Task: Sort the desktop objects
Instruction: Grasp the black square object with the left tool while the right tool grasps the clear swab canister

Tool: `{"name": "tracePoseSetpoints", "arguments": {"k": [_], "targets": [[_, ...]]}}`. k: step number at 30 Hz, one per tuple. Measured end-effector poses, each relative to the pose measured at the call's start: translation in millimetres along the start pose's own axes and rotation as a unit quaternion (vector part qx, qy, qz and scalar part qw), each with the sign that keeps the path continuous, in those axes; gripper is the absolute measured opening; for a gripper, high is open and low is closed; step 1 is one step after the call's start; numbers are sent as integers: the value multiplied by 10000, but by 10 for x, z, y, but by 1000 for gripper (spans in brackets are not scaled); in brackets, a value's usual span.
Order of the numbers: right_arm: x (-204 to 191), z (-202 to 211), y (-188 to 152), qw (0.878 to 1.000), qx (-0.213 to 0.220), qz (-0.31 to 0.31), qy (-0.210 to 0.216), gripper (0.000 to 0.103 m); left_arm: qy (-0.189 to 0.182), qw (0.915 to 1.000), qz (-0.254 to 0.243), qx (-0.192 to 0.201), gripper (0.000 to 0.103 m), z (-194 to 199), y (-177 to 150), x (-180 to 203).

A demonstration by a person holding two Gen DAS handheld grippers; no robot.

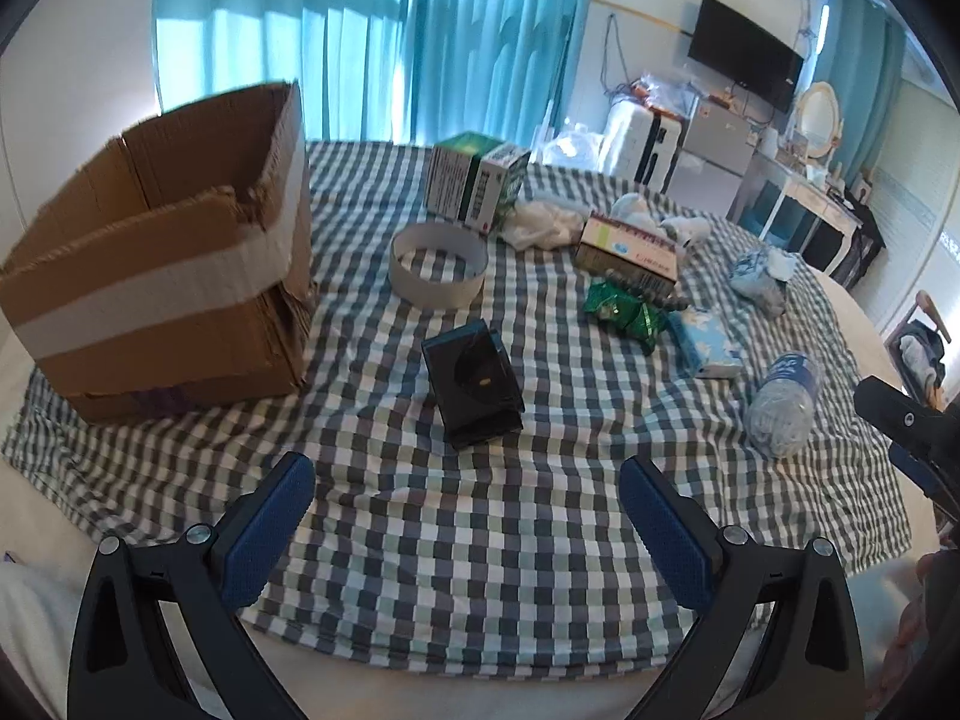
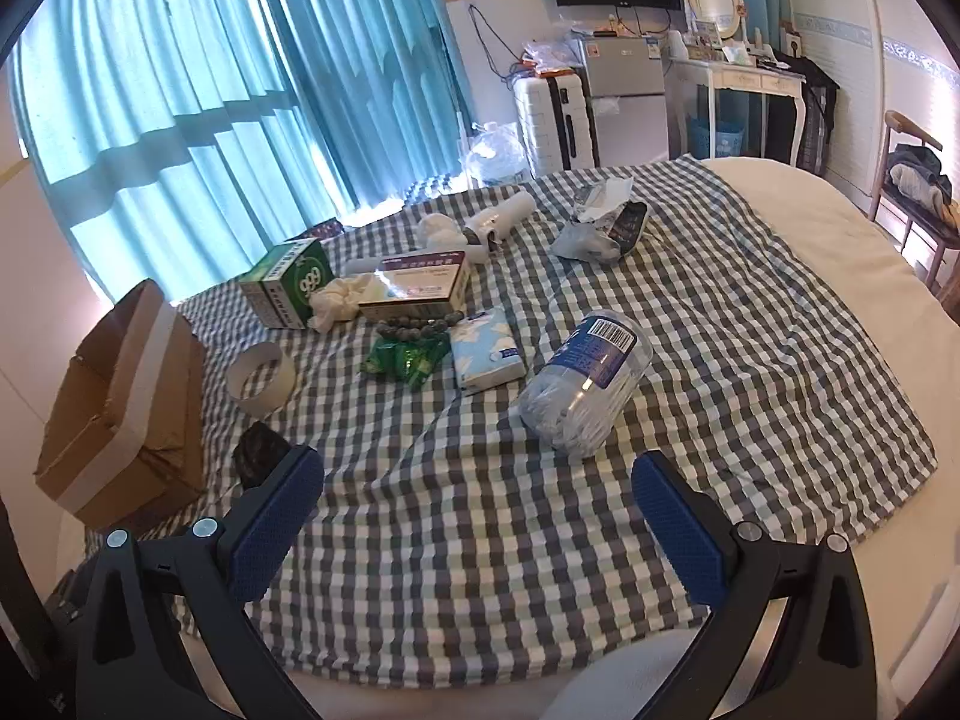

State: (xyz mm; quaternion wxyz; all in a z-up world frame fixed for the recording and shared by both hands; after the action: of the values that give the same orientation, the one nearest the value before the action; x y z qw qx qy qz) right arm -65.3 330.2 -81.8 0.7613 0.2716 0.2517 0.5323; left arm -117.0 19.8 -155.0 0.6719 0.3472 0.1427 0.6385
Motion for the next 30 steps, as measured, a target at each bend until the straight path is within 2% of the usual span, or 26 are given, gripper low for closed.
{"name": "tracePoseSetpoints", "arguments": {"k": [8,18,20,21,23,24,28,30], "targets": [[212,-616,114,9970,-617,-360,-308,103,32,9988,312,-374,103,-570,62,-35],[377,-1166,213,9912,-937,-445,-823,102,99,9944,779,-709,103,-1073,149,-171],[408,-1274,181,9895,-1113,-572,-724,96,67,9926,899,-808,102,-1156,109,-212],[418,-1318,158,9884,-1206,-639,-662,94,66,9922,924,-838,98,-1182,96,-227],[441,-1393,97,9857,-1392,-772,-558,77,148,9915,943,-882,87,-1212,72,-279],[458,-1417,73,9845,-1454,-814,-554,74,198,9917,904,-894,80,-1204,64,-294],[434,-1401,63,9855,-1431,-713,-569,74,103,9917,935,-873,57,-1127,88,-377],[393,-1388,52,9862,-1424,-627,-557,73,-74,9902,1077,-891,56,-1083,91,-417]]}}
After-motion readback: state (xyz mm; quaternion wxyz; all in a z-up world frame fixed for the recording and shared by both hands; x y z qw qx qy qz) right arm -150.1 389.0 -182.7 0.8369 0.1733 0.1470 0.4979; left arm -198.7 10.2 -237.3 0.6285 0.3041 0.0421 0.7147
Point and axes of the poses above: each gripper's, at about its wrist camera, not at the fingertips, and z roughly against the way its jaws point, x to its right, y to its top, the point moved 9 cm from there along -z, roughly the way its jaws point, and after that the axes turned 11 degrees about -y, right-handed, at the moved point
